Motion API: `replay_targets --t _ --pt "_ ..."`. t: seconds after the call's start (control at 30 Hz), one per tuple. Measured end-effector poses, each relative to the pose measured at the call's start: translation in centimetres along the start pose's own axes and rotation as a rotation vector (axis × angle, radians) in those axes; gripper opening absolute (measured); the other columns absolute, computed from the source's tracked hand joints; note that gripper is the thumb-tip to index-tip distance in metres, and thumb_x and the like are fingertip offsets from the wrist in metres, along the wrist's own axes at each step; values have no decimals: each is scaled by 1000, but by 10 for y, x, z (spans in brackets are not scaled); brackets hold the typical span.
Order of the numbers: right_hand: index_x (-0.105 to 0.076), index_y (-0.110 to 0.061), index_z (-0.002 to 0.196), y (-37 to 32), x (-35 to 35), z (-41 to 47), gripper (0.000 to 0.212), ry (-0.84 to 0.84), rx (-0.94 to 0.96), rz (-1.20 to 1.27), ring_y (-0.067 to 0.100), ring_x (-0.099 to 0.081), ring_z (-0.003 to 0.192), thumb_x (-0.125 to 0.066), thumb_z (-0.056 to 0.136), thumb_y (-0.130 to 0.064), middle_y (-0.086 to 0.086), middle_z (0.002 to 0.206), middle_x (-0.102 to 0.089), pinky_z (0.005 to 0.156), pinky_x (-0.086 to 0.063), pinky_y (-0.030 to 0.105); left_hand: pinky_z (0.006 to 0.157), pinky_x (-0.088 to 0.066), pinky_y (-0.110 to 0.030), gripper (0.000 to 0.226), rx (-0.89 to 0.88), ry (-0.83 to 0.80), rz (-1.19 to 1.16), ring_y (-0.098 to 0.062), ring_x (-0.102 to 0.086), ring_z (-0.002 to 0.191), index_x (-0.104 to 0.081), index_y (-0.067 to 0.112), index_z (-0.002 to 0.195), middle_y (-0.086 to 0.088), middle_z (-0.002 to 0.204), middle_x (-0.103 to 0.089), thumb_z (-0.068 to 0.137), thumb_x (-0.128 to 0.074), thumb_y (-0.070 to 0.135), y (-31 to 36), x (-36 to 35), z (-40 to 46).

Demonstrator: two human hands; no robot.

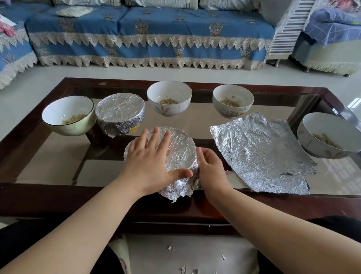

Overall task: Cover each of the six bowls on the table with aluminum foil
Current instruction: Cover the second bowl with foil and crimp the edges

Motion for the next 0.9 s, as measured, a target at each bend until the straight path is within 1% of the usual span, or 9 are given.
replay_targets --t 0.13,0.33,0.5,0.6,0.67,0.73,0.77,0.83,0.9 --pt "-62 -17 88 2 -2 5 21 50 -16 1 4 -47 57 -52 99 -33 -6 69 -56 63 -40 26 121 -3 -48 144 -3 35 8 -31 7 153 7 26 159 -7 167 7 36 21 101 0 1 0" --pt "-55 -16 78 7 -2 10 30 60 -57 -25 16 -45 57 -53 97 -39 -3 61 -48 59 -38 32 120 -5 -48 143 -6 68 -1 -30 4 153 4 29 159 -6 167 6 37 21 101 0 2 -1" --pt "-59 -13 87 6 -4 18 30 59 -73 -98 20 -51 64 -52 96 -40 4 73 -57 64 -44 38 120 -6 -48 140 1 75 -5 -30 3 153 2 31 159 -5 167 5 39 18 101 1 1 0" --pt "-61 -17 90 6 -6 22 19 59 -93 -74 18 -56 70 -56 95 -34 3 82 -63 75 -51 44 120 -6 -48 135 3 82 -11 -30 2 153 0 32 159 -5 167 4 44 11 101 1 1 0" --pt "-62 -21 92 3 -8 26 6 26 -115 -25 20 -61 77 -58 95 -24 5 91 -67 81 -53 44 120 -6 -49 133 2 83 -12 -31 2 152 0 33 158 -5 167 5 45 10 101 1 0 1" --pt "-63 -20 95 2 -10 30 12 -18 -151 -3 28 -66 78 -57 93 -11 9 94 -70 80 -55 48 120 -6 -49 132 0 82 -9 -31 2 152 1 34 158 -5 167 5 45 11 101 0 0 1" --pt "-64 -21 95 2 -10 32 17 -31 -171 -16 30 -65 76 -55 92 -6 9 90 -70 80 -55 51 120 -6 -49 131 -1 81 -7 -31 3 152 1 34 158 -5 167 5 46 10 101 0 0 1" --pt "-65 -22 92 5 -10 34 23 -41 -204 -41 29 -62 73 -52 88 -3 5 80 -67 81 -54 55 120 -6 -49 131 -2 83 -11 -31 3 152 0 35 158 -3 167 4 46 10 101 0 0 0" --pt "-66 -21 91 10 -10 36 24 -51 -251 -43 35 -66 76 -52 84 -3 8 82 -71 82 -54 57 120 -5 -49 135 0 90 -22 -30 3 152 -1 35 158 -1 167 3 42 15 102 1 1 0"
Point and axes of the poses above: each hand's wrist, its own z-axis towards the middle knuckle, its own x-axis out of the back of the hand, y = z × x, the point moved 3 cm from there along z, towards the middle knuckle
